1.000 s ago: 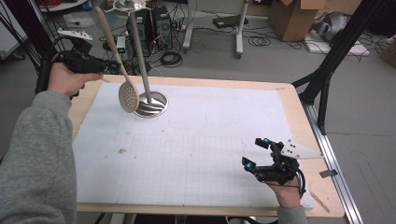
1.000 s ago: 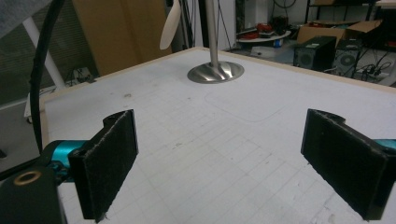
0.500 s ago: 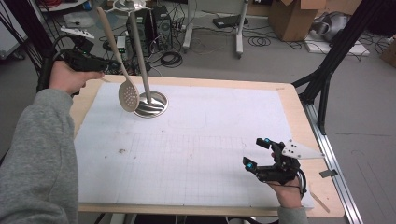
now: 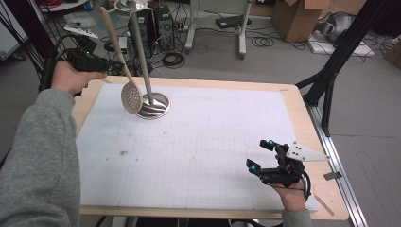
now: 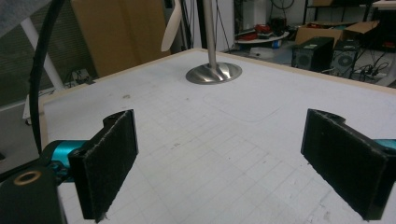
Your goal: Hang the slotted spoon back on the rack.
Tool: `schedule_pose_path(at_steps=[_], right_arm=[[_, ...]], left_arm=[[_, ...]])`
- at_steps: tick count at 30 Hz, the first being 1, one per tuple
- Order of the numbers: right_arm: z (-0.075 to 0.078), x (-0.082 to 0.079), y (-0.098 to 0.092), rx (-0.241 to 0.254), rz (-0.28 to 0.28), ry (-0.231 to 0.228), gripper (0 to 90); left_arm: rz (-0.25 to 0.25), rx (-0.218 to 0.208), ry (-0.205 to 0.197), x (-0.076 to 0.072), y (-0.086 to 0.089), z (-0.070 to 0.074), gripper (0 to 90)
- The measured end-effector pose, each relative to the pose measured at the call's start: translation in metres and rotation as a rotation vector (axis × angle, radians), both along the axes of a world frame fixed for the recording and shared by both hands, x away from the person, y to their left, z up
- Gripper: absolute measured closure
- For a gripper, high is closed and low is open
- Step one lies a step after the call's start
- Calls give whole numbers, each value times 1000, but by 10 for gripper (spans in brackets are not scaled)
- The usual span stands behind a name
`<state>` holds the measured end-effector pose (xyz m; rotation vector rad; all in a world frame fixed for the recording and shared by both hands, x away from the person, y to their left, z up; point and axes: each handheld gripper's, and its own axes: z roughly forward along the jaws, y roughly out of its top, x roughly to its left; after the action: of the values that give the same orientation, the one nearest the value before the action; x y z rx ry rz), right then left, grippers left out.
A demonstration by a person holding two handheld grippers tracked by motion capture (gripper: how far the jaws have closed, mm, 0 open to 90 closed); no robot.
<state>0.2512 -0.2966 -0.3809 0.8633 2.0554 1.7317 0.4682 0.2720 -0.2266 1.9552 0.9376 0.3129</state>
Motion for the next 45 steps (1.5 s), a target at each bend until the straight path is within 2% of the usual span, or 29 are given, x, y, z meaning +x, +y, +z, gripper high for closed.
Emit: schedule_pose_path(at_steps=[15,20,35,45], right_arm=[[0,0,-1,1,1,-8,98],[1,0,0,2,2,-8,98],[1,0,-1,4,1,-7,98],[1,0,-1,4,0,-12,97]], left_arm=[[-3,-8,10,0,-2,0,775],[-5,3,15,-1,-2,1,775],[-9,-11,4,-1,-6,2,775],[-4,10,7,0,-8,5,775]])
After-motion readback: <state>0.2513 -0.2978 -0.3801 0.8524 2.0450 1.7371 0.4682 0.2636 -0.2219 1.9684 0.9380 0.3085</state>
